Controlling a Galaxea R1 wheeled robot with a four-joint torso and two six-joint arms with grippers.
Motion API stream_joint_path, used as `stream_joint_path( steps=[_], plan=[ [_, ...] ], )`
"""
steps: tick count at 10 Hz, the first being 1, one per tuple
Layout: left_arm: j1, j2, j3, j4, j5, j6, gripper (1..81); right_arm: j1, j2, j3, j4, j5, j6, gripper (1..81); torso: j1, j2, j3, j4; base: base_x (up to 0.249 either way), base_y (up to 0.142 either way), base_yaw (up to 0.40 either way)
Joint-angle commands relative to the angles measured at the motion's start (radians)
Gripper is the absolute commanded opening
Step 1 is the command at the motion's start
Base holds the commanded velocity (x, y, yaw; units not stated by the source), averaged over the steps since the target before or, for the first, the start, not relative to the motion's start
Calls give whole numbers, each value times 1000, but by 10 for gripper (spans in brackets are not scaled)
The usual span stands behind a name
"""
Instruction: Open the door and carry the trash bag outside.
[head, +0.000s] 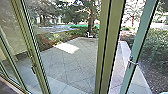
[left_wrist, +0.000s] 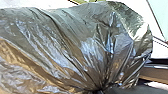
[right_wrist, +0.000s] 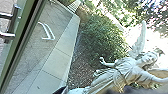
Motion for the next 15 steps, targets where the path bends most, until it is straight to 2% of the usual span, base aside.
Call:
stream_joint_path(
  steps=[1, 2, 4, 9, 10, 11, 12, 13, 15],
  plan=[
    [-37, -2, 4, -7, 53, 0, 10, 136, -28, -130, -114, -23, -54, 811, 0, 0, 0, 0, 0, 0, 0],
    [-37, 1, 4, -7, 55, 0, 10, 119, -3, -210, -114, 27, -57, 811, 0, 0, 0, 0, 0, 0, 0],
    [-37, 3, 6, -7, 55, 0, 10, 114, 23, -308, -105, 75, -65, 811, 0, 0, 0, 0, 0, 0, 0],
    [-37, 11, 0, -7, 55, 0, 10, 114, 41, -390, -86, 81, -109, 811, 0, 0, 0, 0, 0, 0, 0],
    [-37, 11, 0, -7, 55, 0, 10, 111, 41, -405, -88, 83, -112, 811, 0, 0, 0, -29, 0, 0, 0],
    [-37, 12, 0, -5, 55, 0, 10, 111, 43, -420, -86, 81, -121, 811, 0, 0, 0, -6, 0, 0, 0],
    [-37, 11, 0, -5, 55, 0, 10, 99, 40, -434, -88, 81, -129, 811, 0, 0, 0, -19, 0, 0, 0],
    [-37, 9, 1, -5, 55, 0, 10, 93, 40, -454, -86, 81, -140, 811, 0, 0, 0, -24, 0, 0, 0],
    [-37, 11, 1, -4, 55, 0, 10, 71, 52, -512, -85, 83, -148, 811, 0, 0, 0, -24, 0, 0, 0]
  ],
)
